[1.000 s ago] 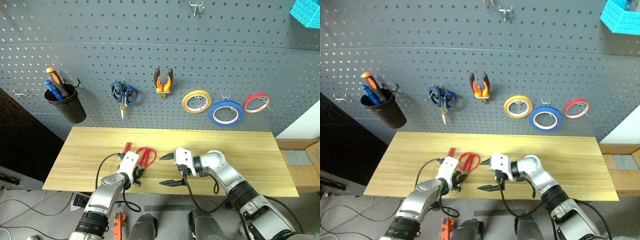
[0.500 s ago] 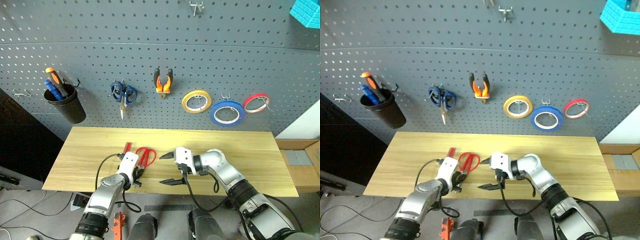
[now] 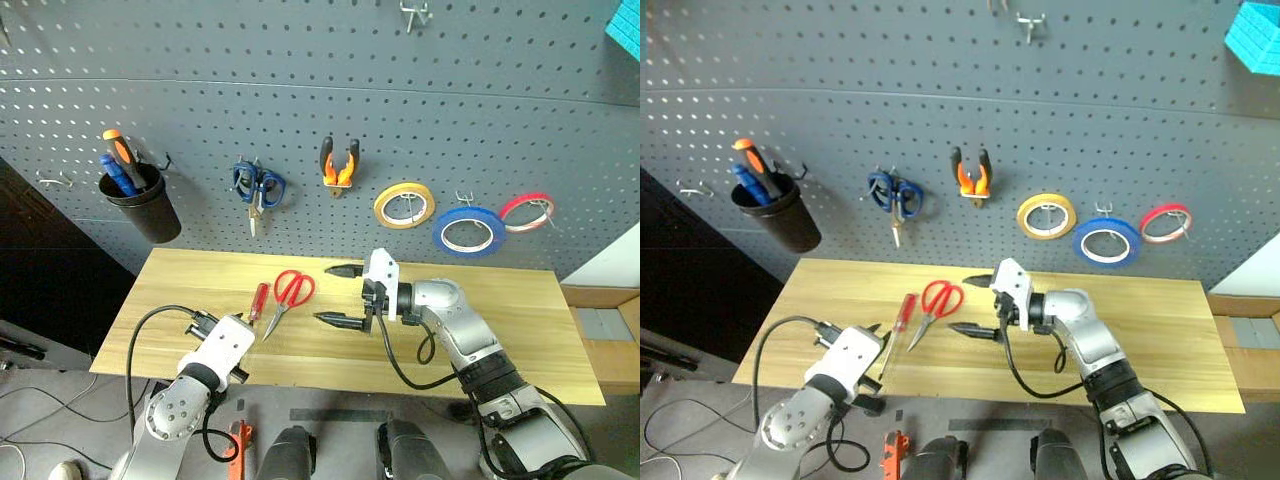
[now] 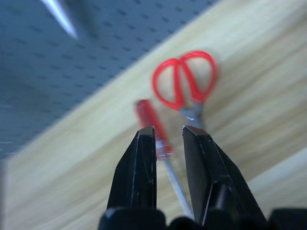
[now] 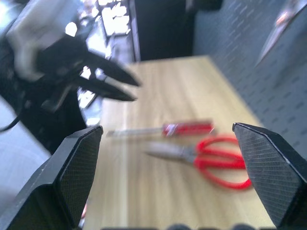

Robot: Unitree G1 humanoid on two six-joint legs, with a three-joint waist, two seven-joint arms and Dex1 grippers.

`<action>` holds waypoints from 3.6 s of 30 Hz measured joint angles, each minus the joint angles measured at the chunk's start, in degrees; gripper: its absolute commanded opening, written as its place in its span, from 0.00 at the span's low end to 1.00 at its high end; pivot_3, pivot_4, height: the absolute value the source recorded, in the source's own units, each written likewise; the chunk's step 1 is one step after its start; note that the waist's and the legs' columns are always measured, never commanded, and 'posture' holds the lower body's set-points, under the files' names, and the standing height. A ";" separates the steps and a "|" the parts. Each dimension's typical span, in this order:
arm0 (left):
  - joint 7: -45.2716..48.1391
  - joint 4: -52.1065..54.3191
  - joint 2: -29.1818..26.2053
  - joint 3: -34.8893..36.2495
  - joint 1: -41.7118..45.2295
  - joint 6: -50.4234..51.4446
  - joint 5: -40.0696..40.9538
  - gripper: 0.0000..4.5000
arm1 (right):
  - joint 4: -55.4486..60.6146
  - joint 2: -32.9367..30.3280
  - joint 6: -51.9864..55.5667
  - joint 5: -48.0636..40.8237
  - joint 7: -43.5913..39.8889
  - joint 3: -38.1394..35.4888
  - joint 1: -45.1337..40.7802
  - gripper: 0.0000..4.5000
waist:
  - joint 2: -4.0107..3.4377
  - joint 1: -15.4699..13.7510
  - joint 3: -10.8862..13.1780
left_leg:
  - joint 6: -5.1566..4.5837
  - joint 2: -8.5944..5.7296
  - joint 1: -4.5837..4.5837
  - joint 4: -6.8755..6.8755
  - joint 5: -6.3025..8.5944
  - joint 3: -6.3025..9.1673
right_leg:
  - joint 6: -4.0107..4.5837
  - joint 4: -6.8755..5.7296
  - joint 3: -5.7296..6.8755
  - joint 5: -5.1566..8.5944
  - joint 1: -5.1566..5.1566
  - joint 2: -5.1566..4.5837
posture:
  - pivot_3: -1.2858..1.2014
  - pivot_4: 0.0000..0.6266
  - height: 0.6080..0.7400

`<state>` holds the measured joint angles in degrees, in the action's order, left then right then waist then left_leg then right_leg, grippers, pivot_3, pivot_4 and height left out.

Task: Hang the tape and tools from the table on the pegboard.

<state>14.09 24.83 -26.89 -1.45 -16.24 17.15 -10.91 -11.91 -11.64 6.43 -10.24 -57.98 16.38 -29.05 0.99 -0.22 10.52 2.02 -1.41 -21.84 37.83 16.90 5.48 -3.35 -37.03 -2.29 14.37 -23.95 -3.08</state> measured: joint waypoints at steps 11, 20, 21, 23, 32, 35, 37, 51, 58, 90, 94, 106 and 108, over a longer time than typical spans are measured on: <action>1.43 -16.93 8.72 1.96 13.82 3.69 7.85 0.56 | -0.74 0.44 0.55 1.25 1.64 1.15 0.11 1.00 | 0.07 -1.11 -0.66 | 0.06 -0.14 0.04 0.15 -0.06 -0.05 | 0.00 -0.18 0.07 -0.03 0.09 0.23 | 0.55 0.21 1.00; 6.16 -37.28 9.28 1.68 27.02 1.80 11.02 1.00 | -6.43 -0.38 -2.45 4.96 1.61 3.68 -0.25 1.00 | 0.06 -0.39 -0.66 | 0.09 -0.22 0.03 0.14 -0.09 -0.17 | 0.06 -0.19 -0.02 -0.05 -0.06 0.38 | 0.54 0.29 1.00; 6.70 -38.89 9.28 1.62 27.64 1.45 11.02 1.00 | -6.68 -0.29 -2.75 5.02 1.61 3.86 -0.31 1.00 | 0.07 -0.14 -0.66 | 0.09 -0.19 0.02 0.14 -0.09 -0.17 | 0.06 -0.18 -0.02 -0.05 -0.07 0.38 | 0.54 0.29 1.00; 7.53 -41.55 9.28 1.30 28.32 1.06 11.04 1.00 | -6.81 -0.14 -3.16 5.02 1.63 4.01 -0.33 1.00 | 0.07 0.29 -0.61 | 0.09 -0.12 0.02 0.14 -0.08 -0.18 | 0.06 -0.18 -0.03 -0.05 -0.08 0.37 | 0.54 0.31 1.00; 11.86 -52.53 9.39 -0.31 34.34 -0.21 11.30 1.00 | -6.92 0.15 -3.29 5.11 1.73 4.45 -0.35 1.00 | 0.06 0.51 -0.25 | -0.12 -0.04 0.04 0.18 0.03 -0.15 | 0.06 -0.29 -0.03 -0.05 -0.08 0.37 | 0.53 0.35 1.00; 13.14 -54.71 9.44 -0.84 34.75 -0.20 11.30 1.00 | -7.00 0.15 -3.30 5.42 1.89 4.73 -0.35 1.00 | 0.03 0.69 -0.09 | -0.13 -0.04 0.04 0.17 0.03 -0.15 | 0.06 -0.30 -0.03 -0.05 -0.10 0.37 | 0.53 0.36 1.00; 14.04 -55.20 9.45 -1.19 35.12 -0.32 11.29 1.00 | -7.53 0.08 -3.34 6.37 2.36 4.81 -0.36 1.00 | 0.02 0.73 0.04 | -0.13 -0.03 0.03 0.17 0.03 -0.15 | 0.06 -0.32 -0.02 -0.05 -0.10 0.37 | 0.53 0.36 1.00; 15.38 -59.08 9.99 -2.69 38.20 -1.51 10.79 1.00 | -8.74 -0.03 -3.80 7.37 4.03 5.01 -0.35 1.00 | -0.05 1.36 0.18 | -0.16 -0.02 0.12 0.23 0.04 -0.14 | 0.06 -0.59 -0.04 -0.05 -0.10 0.32 | 0.53 0.36 1.00; 13.70 -59.32 8.25 -2.68 38.28 -0.17 9.75 1.00 | -8.85 -0.05 -3.88 7.37 4.38 5.01 -0.34 1.00 | -0.05 2.06 0.18 | -0.16 -0.03 0.26 0.24 0.03 -0.17 | 0.06 -0.78 -0.05 -0.05 -0.08 0.32 | 0.53 0.35 1.00; 12.92 -60.01 9.07 -2.52 39.47 2.24 10.11 0.05 | -11.92 -0.54 -4.89 7.37 4.32 4.93 -1.55 1.00 | -0.15 1.99 0.45 | -0.18 -0.01 0.96 0.13 0.03 -0.17 | 0.06 -0.67 -0.03 -0.02 0.63 0.28 | 0.53 0.34 1.00; 12.86 -59.95 9.03 -2.59 39.42 2.02 10.01 0.05 | -12.04 -0.49 -4.90 7.36 4.32 4.91 -1.93 1.00 | -0.15 1.96 0.45 | -0.17 -0.01 0.96 0.13 0.03 -0.17 | 0.06 -0.67 -0.03 -0.02 0.63 0.28 | 0.53 0.32 1.00; 15.14 -37.69 5.01 -3.16 25.18 4.98 10.11 0.05 | -12.05 -0.70 -4.95 6.91 4.30 2.86 -2.59 1.00 | -0.14 1.64 0.45 | -0.15 0.01 0.81 0.02 0.04 -0.17 | 0.13 -0.56 -0.01 0.02 0.45 0.05 | 0.54 0.25 1.00; 14.76 -33.05 4.35 -3.03 22.75 5.68 10.09 0.05 | -12.01 -0.59 -5.06 6.84 4.28 2.80 -2.73 1.00 | -0.13 1.69 0.44 | -0.15 0.01 0.81 0.02 0.04 -0.19 | 0.12 -0.56 -0.03 0.02 0.46 0.04 | 0.54 0.23 1.00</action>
<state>28.85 -8.22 -22.54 -4.48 6.51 22.84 -0.82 -23.92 -12.23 1.37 -3.40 -53.70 19.18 -31.78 0.87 1.47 10.96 1.87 -1.40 -21.03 37.85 16.94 5.29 -3.23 -37.59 -2.32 14.39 -23.48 -3.04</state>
